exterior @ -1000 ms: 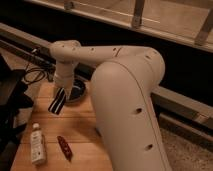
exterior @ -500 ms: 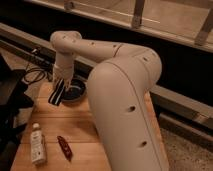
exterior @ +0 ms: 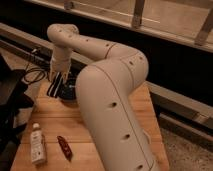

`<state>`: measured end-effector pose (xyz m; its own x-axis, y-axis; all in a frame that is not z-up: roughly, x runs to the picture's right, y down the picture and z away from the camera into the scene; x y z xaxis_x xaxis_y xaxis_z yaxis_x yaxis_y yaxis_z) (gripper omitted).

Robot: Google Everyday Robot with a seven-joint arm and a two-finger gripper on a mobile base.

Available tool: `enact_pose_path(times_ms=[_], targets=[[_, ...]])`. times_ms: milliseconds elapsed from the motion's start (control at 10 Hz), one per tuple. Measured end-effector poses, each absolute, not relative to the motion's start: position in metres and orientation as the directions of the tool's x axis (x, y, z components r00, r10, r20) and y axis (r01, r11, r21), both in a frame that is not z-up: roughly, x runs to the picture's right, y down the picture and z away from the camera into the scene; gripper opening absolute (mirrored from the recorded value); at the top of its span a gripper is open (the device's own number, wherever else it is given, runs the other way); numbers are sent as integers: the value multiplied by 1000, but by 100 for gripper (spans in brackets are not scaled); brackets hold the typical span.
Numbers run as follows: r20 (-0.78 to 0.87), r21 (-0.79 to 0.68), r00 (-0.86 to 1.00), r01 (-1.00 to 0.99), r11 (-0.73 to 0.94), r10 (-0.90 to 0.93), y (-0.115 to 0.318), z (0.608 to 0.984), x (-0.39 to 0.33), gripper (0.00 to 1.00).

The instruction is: Place the eraser in the ceramic cup

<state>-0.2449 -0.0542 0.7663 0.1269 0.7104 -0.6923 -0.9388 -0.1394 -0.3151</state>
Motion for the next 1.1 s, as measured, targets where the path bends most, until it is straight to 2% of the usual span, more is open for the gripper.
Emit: enact_pose_path(times_ms=[400, 1000, 1100], targets=[[-675, -299, 100, -943, -147, 731, -66, 758, -228, 9], [-660, -239, 1, -949, -208, 751, -86, 729, -85, 10], [-664, -233, -20, -944, -233, 747, -84, 724, -61, 14]])
